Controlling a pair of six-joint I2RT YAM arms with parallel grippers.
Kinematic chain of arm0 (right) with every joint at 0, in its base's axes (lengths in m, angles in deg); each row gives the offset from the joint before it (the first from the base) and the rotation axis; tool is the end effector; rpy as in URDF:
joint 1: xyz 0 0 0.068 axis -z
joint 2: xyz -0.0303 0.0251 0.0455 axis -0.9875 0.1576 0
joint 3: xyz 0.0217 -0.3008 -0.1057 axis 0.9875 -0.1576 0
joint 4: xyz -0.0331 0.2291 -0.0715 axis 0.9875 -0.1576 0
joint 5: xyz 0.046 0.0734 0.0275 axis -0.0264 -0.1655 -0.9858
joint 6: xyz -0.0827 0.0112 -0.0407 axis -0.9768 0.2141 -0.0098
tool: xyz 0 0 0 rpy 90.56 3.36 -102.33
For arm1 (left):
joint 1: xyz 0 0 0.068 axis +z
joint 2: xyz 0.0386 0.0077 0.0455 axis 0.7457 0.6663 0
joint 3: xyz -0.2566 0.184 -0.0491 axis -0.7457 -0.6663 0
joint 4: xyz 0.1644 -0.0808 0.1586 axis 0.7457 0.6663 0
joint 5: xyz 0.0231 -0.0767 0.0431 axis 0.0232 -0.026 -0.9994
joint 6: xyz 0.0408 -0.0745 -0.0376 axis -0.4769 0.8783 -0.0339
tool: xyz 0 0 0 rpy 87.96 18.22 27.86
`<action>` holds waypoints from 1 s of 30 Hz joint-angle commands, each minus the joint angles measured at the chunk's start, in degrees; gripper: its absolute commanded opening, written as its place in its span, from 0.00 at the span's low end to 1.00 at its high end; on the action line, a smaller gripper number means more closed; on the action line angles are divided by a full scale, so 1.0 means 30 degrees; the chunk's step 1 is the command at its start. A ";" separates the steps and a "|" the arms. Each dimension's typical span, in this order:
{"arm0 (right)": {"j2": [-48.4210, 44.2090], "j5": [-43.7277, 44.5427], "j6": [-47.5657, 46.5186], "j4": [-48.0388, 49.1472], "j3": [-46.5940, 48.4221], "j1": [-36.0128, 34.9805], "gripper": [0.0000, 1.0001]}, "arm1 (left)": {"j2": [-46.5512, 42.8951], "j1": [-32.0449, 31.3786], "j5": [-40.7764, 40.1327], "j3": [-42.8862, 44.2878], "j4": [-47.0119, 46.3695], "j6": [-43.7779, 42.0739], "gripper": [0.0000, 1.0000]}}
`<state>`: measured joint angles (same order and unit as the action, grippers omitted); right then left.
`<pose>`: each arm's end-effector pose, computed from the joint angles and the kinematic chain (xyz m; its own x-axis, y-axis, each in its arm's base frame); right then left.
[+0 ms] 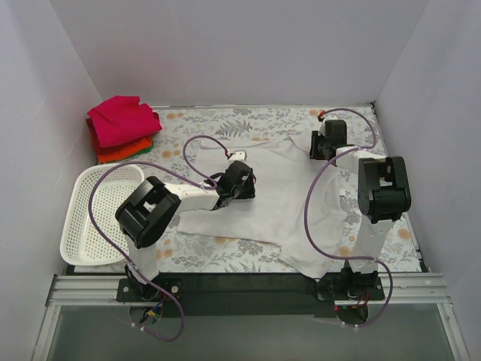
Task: Fold and stack the t-shirts
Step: Flatten the tshirt out
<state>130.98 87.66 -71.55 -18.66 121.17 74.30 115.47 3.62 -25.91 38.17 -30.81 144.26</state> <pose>0.4594 0.0519 0.1991 -0.6201 0.0236 -0.7842 -0.0431 0.9970 0.0641 0.3057 -0.2757 0.1731 -0.6951 -0.6247 -0.3558 -0.3087 0.7063 -0.6371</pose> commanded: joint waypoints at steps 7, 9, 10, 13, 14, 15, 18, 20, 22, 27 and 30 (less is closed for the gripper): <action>0.0704 -0.1415 -0.0118 0.0204 0.1258 0.0278 0.18 | -0.0226 -0.0045 -0.0238 -0.0928 0.0435 0.0235 0.41; 0.0909 -0.1648 -0.0177 -0.0147 0.1435 0.0307 0.16 | -0.0255 -0.0016 -0.0238 -0.0986 0.0435 0.0235 0.41; 0.0968 -0.1708 -0.0206 -0.0236 0.1610 0.0307 0.11 | -0.0255 -0.0016 -0.0238 -0.1016 0.0435 0.0235 0.41; 0.1057 -0.1972 -0.0265 -0.0442 0.1874 0.0307 0.01 | -0.0255 -0.0016 -0.0238 -0.1307 0.0464 0.0381 0.41; 0.1057 -0.2001 -0.0265 -0.0500 0.1933 0.0278 0.01 | -0.0255 -0.0045 -0.0238 -0.1425 0.0464 0.0439 0.41; 0.0970 -0.2001 -0.0265 -0.0588 0.1992 0.0307 0.01 | -0.0255 -0.0017 -0.0238 -0.1571 0.0493 0.0556 0.41; 0.0532 -0.1274 -0.0236 -0.0589 0.2459 0.0307 0.01 | -0.0314 -0.0016 -0.0238 -0.2186 0.0494 0.0733 0.40; 0.0442 -0.0657 -0.0381 -0.0589 0.3015 0.0278 0.01 | -0.0401 -0.0017 -0.0268 -0.2596 0.0552 0.0937 0.40; 0.0733 0.0393 -0.0615 -0.0939 0.4564 0.0307 0.01 | -0.0489 -0.0046 -0.0268 -0.2744 0.0669 0.1025 0.40; 0.2809 0.3614 -0.1319 -0.2200 0.9101 0.0424 0.01 | -0.0548 -0.0017 -0.0121 -0.2687 0.0962 0.1114 0.40; 0.4155 0.6306 -0.1348 -0.2142 1.0601 0.0482 0.01 | -0.0490 -0.0046 -0.0063 -0.2598 0.1138 0.1172 0.40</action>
<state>139.55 95.74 -74.33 -24.52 148.75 75.00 113.37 3.62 -26.35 32.53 -36.89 147.41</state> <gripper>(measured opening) 0.017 0.403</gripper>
